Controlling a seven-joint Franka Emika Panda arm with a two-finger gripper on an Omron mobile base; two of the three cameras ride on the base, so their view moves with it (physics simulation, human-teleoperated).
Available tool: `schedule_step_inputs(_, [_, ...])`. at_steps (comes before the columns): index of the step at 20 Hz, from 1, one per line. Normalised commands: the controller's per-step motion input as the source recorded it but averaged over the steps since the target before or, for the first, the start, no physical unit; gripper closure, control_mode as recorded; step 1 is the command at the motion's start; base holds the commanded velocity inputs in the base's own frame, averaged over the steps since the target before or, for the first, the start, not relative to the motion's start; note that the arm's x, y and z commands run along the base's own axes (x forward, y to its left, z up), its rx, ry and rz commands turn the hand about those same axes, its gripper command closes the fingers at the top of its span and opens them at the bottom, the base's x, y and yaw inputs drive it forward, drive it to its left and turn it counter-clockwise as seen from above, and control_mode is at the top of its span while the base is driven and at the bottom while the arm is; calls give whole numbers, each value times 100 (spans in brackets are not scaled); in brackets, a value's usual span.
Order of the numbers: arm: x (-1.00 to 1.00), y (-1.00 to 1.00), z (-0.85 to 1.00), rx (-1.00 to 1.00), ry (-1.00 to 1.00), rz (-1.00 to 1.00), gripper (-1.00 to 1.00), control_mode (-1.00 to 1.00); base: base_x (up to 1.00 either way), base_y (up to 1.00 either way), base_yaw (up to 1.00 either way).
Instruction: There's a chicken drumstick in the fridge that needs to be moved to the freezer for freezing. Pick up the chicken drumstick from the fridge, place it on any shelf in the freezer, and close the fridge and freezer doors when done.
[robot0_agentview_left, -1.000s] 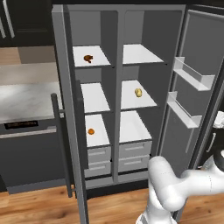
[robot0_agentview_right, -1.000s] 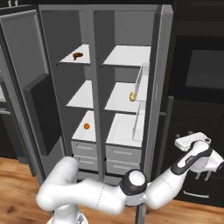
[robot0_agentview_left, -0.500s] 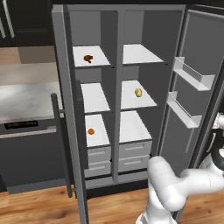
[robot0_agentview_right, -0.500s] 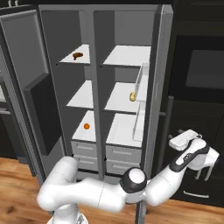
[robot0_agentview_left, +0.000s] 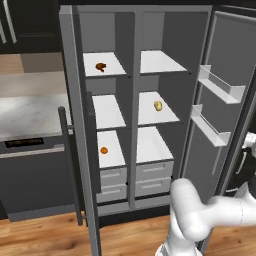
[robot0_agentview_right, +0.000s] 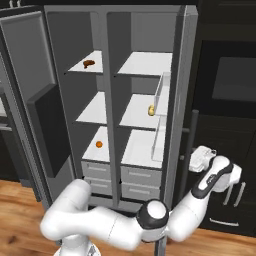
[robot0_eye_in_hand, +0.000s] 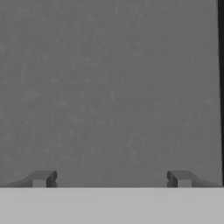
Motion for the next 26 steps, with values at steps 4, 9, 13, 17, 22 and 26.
schedule_step_inputs(4, [-64, 100, 0, 6, 0, 6, -100, -100, 0, 0, 0])
schedule_step_inputs(9, [-71, 100, 0, 11, 0, 5, -100, -100, 0, 0, 0])
schedule_step_inputs(13, [-70, 100, 1, 18, 0, 7, -100, -100, 0, 0, 0])
schedule_step_inputs(17, [-23, 100, 0, 12, 0, 2, -100, -100, 0, 0, 0])
schedule_step_inputs(22, [0, 100, 0, 12, 1, 0, -100, -100, 0, 0, 0])
schedule_step_inputs(26, [0, 100, 5, 14, 7, 0, -100, -100, 0, 0, 0])
